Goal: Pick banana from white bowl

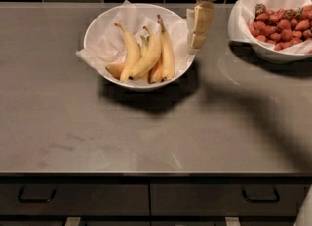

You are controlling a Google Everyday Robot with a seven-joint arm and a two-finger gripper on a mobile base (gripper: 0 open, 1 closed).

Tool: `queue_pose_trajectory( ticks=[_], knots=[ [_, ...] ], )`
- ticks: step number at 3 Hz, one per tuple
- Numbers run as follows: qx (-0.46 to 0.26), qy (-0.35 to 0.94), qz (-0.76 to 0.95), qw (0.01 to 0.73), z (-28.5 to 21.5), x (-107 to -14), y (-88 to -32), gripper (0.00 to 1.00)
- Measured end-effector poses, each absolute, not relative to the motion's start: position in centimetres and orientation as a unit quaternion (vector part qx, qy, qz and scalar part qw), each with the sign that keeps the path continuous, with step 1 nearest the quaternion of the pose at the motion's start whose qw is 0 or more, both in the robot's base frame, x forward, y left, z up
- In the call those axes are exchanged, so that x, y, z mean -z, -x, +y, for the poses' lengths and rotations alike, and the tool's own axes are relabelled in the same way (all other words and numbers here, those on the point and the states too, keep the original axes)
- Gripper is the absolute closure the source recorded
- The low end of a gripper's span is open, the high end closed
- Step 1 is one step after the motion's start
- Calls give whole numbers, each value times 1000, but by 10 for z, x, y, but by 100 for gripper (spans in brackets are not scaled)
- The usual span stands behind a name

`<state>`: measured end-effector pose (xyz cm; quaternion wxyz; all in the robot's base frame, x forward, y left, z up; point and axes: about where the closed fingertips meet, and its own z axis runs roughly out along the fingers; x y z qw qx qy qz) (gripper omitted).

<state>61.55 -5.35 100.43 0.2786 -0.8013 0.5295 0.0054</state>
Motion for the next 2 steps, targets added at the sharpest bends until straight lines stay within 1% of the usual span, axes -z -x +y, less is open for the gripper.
queue_pose_trajectory(
  ticks=[1,2],
  knots=[
    [-9,799,531,281,-53,-1001,-617,0],
    [-37,804,519,287,-35,-987,-626,0]
  ],
)
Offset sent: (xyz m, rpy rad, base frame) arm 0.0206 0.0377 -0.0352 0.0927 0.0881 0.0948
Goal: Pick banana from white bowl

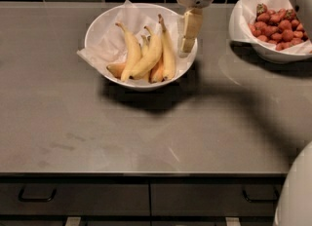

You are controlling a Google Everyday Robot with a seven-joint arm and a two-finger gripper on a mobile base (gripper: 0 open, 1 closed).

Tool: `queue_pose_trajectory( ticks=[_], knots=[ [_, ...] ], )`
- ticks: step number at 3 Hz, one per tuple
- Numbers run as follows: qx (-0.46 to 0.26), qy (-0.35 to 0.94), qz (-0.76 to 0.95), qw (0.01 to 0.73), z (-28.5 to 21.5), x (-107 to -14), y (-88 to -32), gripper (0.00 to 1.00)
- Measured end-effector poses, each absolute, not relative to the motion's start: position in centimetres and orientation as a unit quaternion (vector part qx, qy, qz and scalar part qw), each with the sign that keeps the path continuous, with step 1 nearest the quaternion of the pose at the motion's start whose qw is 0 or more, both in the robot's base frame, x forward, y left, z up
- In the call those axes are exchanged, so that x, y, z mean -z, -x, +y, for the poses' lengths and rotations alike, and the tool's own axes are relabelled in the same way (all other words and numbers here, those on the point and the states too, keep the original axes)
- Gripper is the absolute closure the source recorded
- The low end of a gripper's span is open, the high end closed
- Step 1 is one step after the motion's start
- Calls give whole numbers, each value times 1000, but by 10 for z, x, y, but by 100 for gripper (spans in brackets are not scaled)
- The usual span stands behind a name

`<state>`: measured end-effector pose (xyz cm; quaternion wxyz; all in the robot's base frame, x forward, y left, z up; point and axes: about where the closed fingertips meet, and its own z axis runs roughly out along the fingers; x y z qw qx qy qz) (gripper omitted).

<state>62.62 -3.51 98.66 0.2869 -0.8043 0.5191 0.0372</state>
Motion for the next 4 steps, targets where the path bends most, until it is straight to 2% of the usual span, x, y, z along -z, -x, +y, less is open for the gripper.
queue_pose_trajectory(
  ticks=[1,2,3,4],
  knots=[
    [-66,815,501,284,-13,-972,-635,0],
    [-67,815,501,284,-12,-971,-636,17],
    [-67,815,501,284,-12,-971,-636,38],
    [-76,818,493,286,-3,-966,-640,28]
  ],
)
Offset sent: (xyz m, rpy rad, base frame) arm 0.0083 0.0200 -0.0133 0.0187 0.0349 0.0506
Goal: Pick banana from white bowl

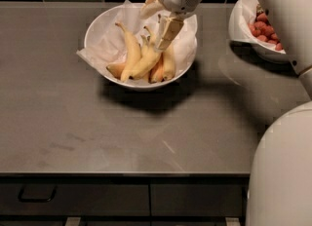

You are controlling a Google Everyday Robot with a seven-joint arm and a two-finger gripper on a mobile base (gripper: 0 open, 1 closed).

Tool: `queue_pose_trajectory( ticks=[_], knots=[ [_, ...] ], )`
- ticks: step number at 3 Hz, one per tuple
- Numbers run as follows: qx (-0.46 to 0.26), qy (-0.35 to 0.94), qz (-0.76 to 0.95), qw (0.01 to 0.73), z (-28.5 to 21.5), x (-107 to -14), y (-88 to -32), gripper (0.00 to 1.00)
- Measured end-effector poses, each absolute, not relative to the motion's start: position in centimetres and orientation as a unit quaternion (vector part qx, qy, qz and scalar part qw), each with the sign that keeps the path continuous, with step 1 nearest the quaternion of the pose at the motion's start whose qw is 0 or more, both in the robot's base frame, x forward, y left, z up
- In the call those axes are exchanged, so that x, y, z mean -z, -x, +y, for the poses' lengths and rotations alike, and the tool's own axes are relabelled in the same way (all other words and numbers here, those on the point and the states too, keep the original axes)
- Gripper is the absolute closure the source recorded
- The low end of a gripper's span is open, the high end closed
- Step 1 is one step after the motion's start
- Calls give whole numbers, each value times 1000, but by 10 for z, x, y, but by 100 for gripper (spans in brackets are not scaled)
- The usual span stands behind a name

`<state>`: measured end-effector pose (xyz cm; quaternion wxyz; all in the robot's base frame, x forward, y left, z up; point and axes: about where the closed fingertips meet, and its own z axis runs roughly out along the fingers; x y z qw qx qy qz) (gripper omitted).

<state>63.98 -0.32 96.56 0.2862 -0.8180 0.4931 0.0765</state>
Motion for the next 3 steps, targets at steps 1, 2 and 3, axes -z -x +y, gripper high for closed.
queue_pose_trajectory(
  ticks=[1,2,3],
  knots=[
    [-95,826,482,276,6,-954,-641,16],
    [-101,832,476,265,11,-947,-641,16],
    [-102,832,476,264,11,-946,-641,15]
  ],
)
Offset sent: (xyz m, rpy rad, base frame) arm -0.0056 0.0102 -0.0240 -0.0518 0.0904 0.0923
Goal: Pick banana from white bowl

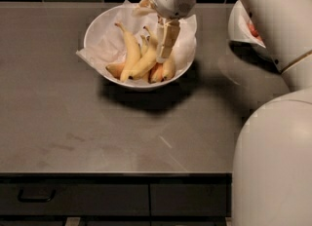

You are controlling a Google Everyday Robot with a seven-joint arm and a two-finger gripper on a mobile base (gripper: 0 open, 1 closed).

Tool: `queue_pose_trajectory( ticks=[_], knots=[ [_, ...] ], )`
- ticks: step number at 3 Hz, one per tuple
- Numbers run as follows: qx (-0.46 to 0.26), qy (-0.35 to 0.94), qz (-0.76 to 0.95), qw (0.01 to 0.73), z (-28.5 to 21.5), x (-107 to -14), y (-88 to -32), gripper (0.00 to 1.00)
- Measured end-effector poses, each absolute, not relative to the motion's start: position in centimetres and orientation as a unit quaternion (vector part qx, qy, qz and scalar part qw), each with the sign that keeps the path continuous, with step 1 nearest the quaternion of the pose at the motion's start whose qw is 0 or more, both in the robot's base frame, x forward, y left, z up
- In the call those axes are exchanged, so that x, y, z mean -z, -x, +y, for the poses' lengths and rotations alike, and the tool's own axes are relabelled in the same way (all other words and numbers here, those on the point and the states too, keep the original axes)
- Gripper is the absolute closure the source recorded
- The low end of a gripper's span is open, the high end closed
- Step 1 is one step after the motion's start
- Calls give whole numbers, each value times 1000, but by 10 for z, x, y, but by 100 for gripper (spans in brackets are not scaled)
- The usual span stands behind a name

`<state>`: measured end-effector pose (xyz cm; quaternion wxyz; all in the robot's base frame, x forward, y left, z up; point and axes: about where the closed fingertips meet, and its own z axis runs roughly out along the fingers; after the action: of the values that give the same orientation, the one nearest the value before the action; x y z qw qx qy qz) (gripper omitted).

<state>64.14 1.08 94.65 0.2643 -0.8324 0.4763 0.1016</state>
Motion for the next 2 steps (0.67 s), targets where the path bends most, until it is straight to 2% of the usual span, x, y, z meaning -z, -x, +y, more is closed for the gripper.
queue_pose_trajectory(
  ticks=[2],
  knots=[
    [-112,836,478,246,13,-923,-643,15]
  ],
)
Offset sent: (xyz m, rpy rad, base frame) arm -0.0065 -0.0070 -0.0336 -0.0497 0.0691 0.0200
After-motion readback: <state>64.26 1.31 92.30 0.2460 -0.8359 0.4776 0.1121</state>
